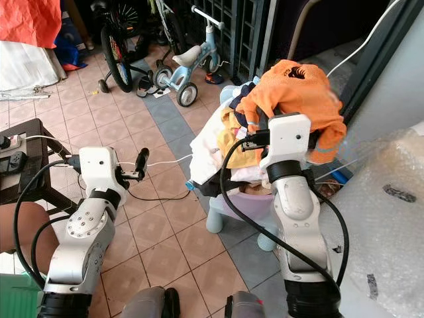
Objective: Clothes washing
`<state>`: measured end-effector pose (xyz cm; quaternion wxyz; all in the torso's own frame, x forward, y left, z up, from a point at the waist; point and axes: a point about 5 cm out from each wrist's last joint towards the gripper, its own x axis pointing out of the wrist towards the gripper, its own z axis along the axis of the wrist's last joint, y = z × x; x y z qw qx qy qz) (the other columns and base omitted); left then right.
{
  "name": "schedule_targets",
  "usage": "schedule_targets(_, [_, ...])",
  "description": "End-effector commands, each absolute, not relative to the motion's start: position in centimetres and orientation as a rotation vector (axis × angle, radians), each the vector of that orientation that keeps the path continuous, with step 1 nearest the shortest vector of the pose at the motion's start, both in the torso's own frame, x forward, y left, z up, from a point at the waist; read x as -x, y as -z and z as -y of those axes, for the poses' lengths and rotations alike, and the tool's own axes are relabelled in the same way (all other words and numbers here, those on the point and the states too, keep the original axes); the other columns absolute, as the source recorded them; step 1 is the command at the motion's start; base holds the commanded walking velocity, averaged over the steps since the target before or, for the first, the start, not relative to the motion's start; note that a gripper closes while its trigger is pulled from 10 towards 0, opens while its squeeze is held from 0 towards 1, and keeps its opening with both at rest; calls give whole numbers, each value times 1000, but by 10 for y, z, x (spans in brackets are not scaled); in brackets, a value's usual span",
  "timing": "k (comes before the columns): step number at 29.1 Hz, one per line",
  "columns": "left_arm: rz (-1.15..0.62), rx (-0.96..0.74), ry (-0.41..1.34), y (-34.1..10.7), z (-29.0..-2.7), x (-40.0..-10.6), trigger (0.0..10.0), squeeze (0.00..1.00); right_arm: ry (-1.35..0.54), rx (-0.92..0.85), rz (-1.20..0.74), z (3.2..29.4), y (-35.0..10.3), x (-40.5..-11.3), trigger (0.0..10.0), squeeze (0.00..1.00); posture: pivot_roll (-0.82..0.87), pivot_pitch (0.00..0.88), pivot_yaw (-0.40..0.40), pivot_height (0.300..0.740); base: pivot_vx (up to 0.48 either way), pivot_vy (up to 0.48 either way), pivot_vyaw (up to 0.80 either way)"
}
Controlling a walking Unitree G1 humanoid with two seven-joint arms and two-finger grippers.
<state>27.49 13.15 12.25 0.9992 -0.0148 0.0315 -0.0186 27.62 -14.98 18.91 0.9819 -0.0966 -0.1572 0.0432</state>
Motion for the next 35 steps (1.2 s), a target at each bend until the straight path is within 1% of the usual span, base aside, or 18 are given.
schedule_targets(1, [-67, 31, 40, -122, -130, -277, 10000, 0, -106, 196, 371, 145, -201, -271, 0, 0, -44, 112, 62, 740, -274, 0, 0])
schedule_targets(6, [-67, 27, 36, -122, -131, -278, 10000, 0, -107, 208, 372, 142, -201, -272, 0, 0, -42, 109, 61, 740, -264, 0, 0])
schedule_targets(7, [-67, 27, 35, -122, -131, -278, 10000, 0, -107, 209, 372, 142, -201, -272, 902, 0, -39, 109, 61, 740, -262, 0, 0])
schedule_targets(8, [-67, 27, 34, -122, -131, -278, 10000, 0, -107, 209, 372, 142, -201, -272, 902, 0, -39, 109, 61, 740, -262, 0, 0])
schedule_targets(9, [-67, 27, 32, -122, -132, -278, 10000, 0, -108, 211, 371, 141, -201, -273, 2627, 0, -36, 107, 58, 740, -259, 0, 0])
schedule_targets(10, [-67, 27, 31, -122, -132, -278, 10000, 0, -108, 212, 369, 141, -200, -273, 3961, 0, -35, 106, 56, 740, -266, 0, 0])
schedule_targets(11, [-67, 27, 28, -122, -132, -277, 10000, 0, -108, 212, 362, 142, -199, -274, 10000, 0, -33, 105, 55, 740, -266, 0, 0])
schedule_targets(14, [-67, 27, 22, -122, -133, -277, 10000, 0, -101, 212, 346, 143, -197, -275, 10000, 0, -33, 105, 54, 740, -266, 0, -144])
schedule_targets(20, [-65, 31, 24, -122, -132, -278, 10000, 0, -59, 197, 285, 151, -184, -275, 10000, 0, -39, 105, 56, 740, -257, 0, -783])
schedule_targets(29, [-65, 33, 27, -121, -132, -278, 10000, 0, -53, 206, 277, 152, -181, -275, 10000, 0, -40, 101, 53, 740, 0, 393, -790])
schedule_targets(32, [-58, 32, 33, -122, -130, -278, 10000, 0, -58, 208, 281, 152, -181, -276, 10000, 0, -39, 100, 49, 740, 0, 223, -785])
schedule_targets(35, [-54, 30, 35, -123, -130, -278, 10000, 0, -61, 211, 284, 152, -181, -276, 10000, 0, -41, 104, 47, 740, 0, 0, 0])
